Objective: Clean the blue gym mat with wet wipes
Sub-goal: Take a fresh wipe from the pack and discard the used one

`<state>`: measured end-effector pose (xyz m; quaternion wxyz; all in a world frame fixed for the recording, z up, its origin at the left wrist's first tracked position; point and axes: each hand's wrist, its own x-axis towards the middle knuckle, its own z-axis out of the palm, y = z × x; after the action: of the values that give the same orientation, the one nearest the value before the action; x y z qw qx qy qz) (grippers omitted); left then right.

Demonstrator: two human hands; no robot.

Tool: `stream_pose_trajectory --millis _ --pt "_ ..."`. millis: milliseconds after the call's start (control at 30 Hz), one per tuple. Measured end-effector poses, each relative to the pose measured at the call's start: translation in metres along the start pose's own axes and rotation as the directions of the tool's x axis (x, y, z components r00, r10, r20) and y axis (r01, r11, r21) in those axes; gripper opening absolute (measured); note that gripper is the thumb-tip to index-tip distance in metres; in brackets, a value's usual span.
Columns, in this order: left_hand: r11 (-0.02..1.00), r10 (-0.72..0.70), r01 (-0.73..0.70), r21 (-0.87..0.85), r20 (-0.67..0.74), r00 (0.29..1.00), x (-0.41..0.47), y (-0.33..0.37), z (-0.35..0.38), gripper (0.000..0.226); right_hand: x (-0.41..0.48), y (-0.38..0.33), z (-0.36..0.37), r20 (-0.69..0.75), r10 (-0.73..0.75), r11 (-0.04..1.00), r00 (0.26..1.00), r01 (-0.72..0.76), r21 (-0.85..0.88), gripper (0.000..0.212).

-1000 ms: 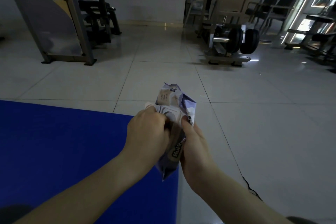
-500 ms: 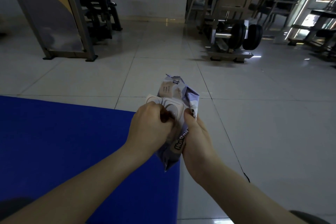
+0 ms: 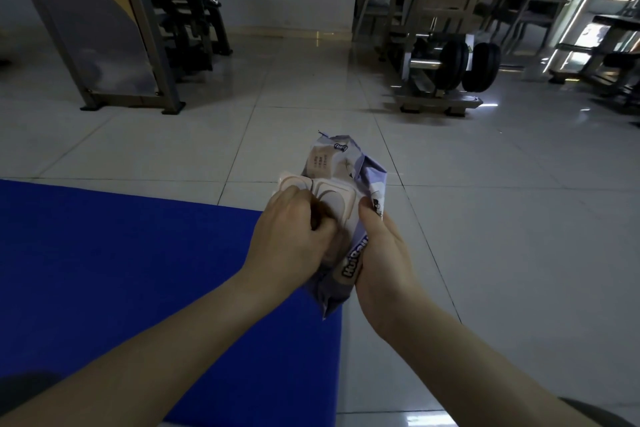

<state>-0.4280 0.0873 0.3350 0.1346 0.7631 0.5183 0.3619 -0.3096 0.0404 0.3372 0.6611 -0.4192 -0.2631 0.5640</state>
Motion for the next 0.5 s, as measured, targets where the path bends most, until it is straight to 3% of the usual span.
stream_pose_trajectory --millis 267,500 --pt "0.969 -0.153 0.187 -0.163 0.197 0.968 -0.002 -0.004 -0.006 0.014 0.006 0.002 -0.002 -0.029 -0.012 0.989 0.999 0.007 -0.147 0.019" --pt "0.934 -0.162 0.258 -0.249 0.350 0.923 -0.004 -0.003 -0.017 0.019 0.008 0.005 -0.004 -0.031 -0.078 0.939 0.996 0.063 -0.337 0.018"
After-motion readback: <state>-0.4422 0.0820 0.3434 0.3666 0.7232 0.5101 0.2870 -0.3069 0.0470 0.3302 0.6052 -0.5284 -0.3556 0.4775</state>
